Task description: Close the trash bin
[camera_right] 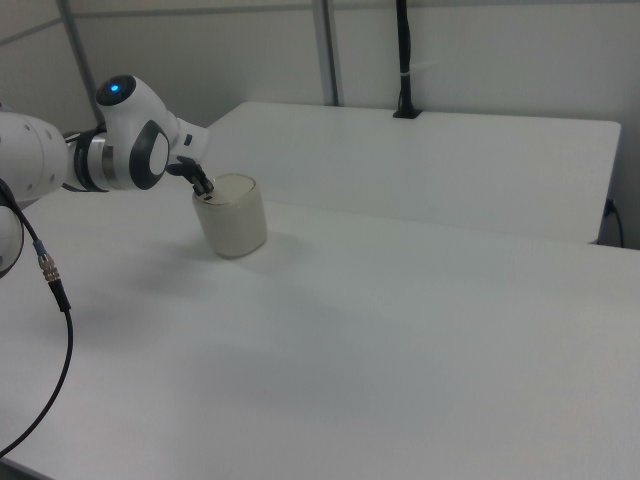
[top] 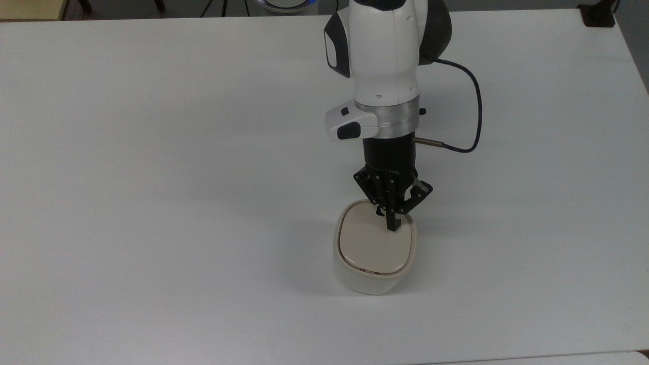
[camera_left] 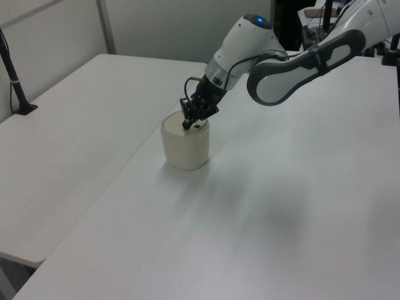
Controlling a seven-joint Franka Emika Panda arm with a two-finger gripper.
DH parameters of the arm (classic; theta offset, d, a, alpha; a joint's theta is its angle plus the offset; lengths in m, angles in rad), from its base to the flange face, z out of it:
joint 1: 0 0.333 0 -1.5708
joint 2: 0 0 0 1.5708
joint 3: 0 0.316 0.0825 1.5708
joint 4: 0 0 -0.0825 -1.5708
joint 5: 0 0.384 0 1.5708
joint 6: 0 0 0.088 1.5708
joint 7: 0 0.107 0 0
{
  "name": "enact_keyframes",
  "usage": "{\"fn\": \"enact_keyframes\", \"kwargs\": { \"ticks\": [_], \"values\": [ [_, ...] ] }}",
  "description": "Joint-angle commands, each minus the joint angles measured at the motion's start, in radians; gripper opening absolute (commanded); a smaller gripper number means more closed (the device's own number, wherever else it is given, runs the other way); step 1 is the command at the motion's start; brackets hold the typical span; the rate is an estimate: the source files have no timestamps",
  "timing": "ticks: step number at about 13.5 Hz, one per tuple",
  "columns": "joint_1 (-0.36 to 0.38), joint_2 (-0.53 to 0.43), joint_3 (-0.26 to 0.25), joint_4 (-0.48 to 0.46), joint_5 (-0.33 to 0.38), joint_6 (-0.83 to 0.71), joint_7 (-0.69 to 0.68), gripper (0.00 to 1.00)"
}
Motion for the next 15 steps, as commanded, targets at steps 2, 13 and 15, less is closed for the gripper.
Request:
{"fn": "enact_keyframes", "kwargs": {
  "ticks": [2,13,15],
  "values": [
    [-0.009,-0.017,0.009,-0.093,-0.026,-0.024,-0.017,0.00],
    [-0.043,-0.187,0.011,-0.067,-0.008,-0.252,-0.014,0.00],
    [-0.048,-0.259,0.011,-0.067,-0.008,-0.367,-0.020,0.00]
  ]
}}
